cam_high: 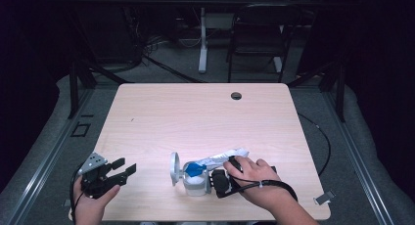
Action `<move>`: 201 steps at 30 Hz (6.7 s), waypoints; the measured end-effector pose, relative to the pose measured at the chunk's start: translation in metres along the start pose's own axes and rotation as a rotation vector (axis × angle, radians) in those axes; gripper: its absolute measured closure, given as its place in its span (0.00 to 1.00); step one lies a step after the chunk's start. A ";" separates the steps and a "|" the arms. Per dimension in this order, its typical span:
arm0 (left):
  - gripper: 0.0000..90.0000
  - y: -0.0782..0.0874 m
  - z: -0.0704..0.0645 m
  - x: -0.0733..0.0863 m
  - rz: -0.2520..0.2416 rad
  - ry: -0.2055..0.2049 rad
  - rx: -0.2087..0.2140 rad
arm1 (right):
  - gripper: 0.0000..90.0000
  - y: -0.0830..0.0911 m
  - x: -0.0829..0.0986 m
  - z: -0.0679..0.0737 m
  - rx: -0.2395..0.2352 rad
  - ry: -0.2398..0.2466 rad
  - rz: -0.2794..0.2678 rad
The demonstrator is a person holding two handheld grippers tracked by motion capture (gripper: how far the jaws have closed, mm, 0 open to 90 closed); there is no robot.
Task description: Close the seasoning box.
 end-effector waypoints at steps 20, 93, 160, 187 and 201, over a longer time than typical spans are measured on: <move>0.51 -0.003 0.005 0.004 0.008 0.011 -0.010 | 1.00 0.000 0.004 0.009 -0.052 -0.199 -0.109; 0.51 -0.008 0.015 0.013 0.034 0.035 -0.032 | 1.00 -0.035 0.048 0.035 -0.218 -1.003 -0.277; 0.51 -0.018 0.014 0.019 0.063 0.034 -0.035 | 0.49 -0.069 0.090 0.075 -0.184 -1.326 -0.253; 0.58 -0.018 -0.008 0.004 0.029 -0.012 0.018 | 0.46 -0.061 0.093 0.074 -0.170 -1.342 -0.246; 0.76 -0.019 -0.030 -0.005 0.030 -0.058 0.076 | 0.46 -0.057 0.096 0.076 -0.168 -1.341 -0.239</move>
Point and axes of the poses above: each handheld gripper's, and its own axes: y roughly backward along the jaws, x roughly out of its underside, z roughly to its left, the point moved 6 cm from there along -y, roughly forward along the jaws, and after that the axes turned 7 degrees about x, right-handed, at the moved point
